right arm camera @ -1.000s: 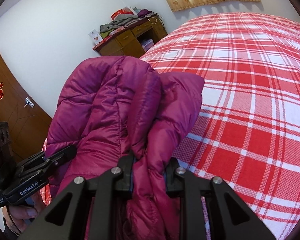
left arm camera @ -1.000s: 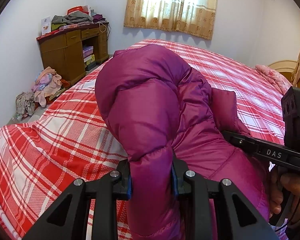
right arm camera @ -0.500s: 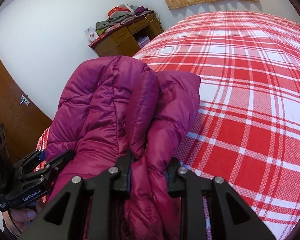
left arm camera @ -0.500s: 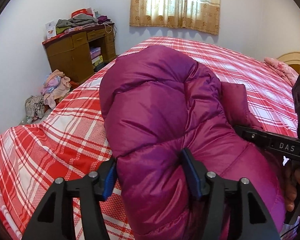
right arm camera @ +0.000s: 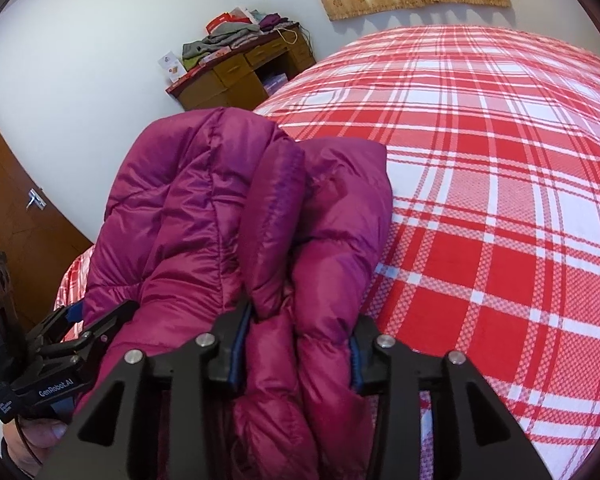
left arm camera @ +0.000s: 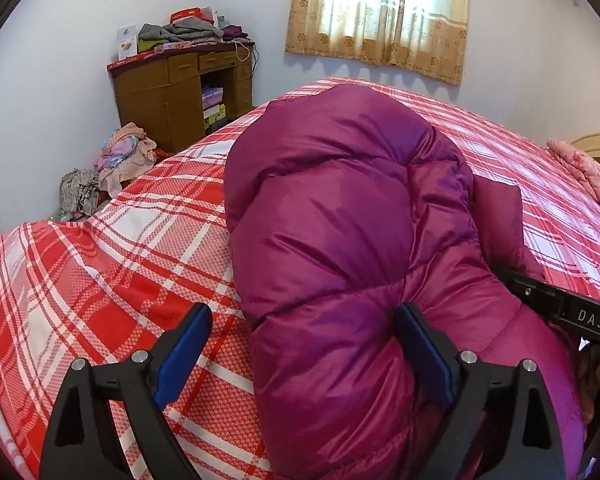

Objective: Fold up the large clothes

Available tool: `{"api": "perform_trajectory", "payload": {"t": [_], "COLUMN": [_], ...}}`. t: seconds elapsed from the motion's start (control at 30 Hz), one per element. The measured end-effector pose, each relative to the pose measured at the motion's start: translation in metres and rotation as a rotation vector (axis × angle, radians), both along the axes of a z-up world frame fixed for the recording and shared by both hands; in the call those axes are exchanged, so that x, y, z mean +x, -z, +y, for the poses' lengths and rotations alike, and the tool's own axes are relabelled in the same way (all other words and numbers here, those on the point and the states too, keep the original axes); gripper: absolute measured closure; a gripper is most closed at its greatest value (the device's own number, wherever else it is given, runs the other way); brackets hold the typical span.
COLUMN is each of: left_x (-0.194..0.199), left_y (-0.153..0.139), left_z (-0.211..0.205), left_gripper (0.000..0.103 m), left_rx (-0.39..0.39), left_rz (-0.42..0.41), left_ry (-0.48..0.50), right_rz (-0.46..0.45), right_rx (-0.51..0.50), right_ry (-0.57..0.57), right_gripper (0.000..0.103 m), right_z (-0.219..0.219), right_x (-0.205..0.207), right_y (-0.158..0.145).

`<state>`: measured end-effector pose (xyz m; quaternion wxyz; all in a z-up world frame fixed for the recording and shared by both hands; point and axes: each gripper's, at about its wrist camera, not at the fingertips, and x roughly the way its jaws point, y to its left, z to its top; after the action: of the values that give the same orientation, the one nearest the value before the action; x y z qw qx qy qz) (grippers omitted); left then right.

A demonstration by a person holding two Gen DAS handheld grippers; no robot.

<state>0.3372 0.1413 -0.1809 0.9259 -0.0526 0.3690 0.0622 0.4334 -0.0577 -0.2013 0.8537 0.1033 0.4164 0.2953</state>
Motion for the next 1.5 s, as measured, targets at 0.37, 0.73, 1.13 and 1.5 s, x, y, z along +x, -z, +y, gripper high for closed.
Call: {"api": "perform_trajectory", "payload": {"t": [0.37,0.73,1.13,1.5], "left_x": [0.003,-0.058,-0.137,-0.140], "left_y": [0.007,-0.068,-0.164,-0.167], "left_z": [0.006,0.011,-0.003,0.001], "left_gripper": [0.008,0.007,0.007,0.007], "left_rx": [-0.032,0.026,0.050,0.048], "left_rz": [-0.014,-0.141,-0.343,-0.370], "left_ry": [-0.011,-0.067,-0.031,-0.029], "right_rz": [-0.013,-0.140,-0.359,-0.421], "right_rx": [-0.041,-0.147,-0.126,-0.125], "right_ry": [0.021,0.123,0.139,0.130], "right_gripper": [0.054,0.034,0.029,0.028], "right_z": [0.004,-0.006,-0.019,-0.012], "right_x": [-0.004,-0.046,-0.158,-0.171], "right_y": [0.002,-0.060,-0.162,-0.183]}}
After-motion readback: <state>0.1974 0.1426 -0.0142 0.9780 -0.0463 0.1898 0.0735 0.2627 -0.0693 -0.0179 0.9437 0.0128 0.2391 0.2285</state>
